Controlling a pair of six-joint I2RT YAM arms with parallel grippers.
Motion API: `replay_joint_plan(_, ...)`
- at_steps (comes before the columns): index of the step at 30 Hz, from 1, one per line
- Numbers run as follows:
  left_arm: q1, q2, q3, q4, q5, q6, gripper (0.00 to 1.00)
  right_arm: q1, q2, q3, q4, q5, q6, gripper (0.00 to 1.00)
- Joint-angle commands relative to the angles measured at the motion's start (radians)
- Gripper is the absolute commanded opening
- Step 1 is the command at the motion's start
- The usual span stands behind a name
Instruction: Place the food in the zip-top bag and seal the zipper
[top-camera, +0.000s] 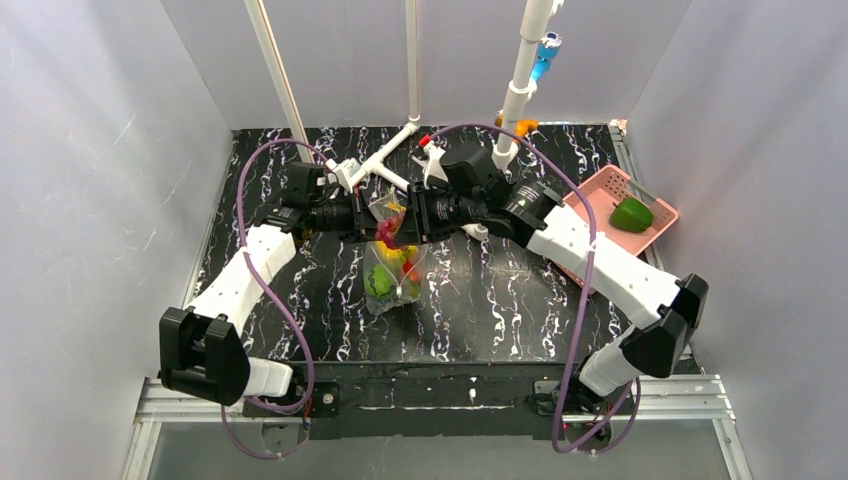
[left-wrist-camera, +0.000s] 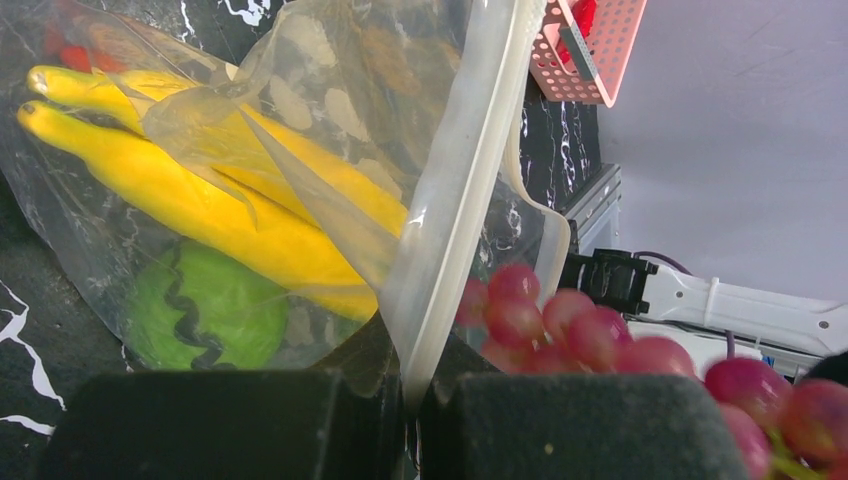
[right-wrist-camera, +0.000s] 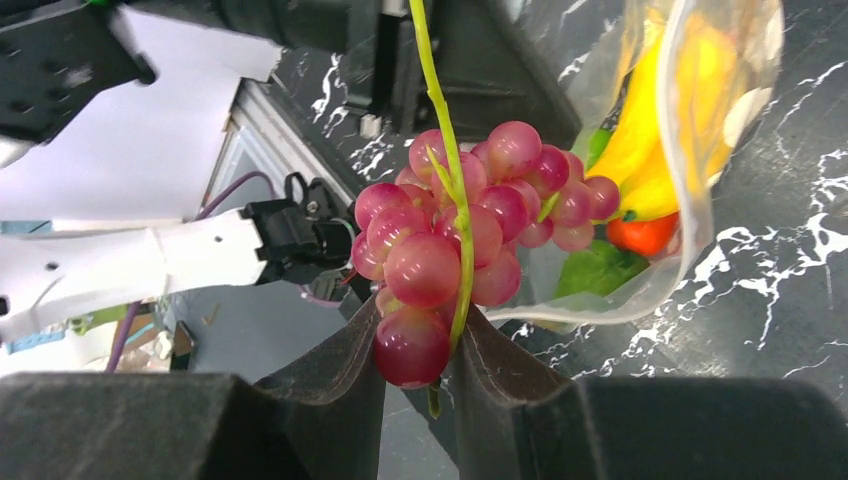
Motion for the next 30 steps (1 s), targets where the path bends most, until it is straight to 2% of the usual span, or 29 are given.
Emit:
replay_joint_plan(1, -0.004, -0.047, -0.012, 0.021, 0.036, 0.008, 0.00, -0.027, 0.041, 0.071, 0.030, 0.032, -0.059, 0.01)
replay_joint_plan(6, -0.003, -0.065, -0.016, 0.045, 0.063, -0.001, 0.00, -0.049, 0.098, 0.105, 0.006, 0.048, -0.120, 0.01)
replay_joint_plan(13, -0.003, -0.100, -0.033, 0.082, 0.081, -0.010, 0.00, -0.048, 0.183, 0.179, -0.123, 0.142, -0.237, 0.01)
replay_joint_plan(21, -0.003, -0.099, -0.035, 0.087, 0.081, -0.014, 0.00, -0.022, 0.262, 0.219, -0.240, 0.218, -0.295, 0.01)
replay_joint_plan(30, -0.004, -0.095, -0.037, 0.087, 0.077, -0.014, 0.00, 0.033, 0.342, 0.300, -0.348, 0.423, -0.318, 0.01)
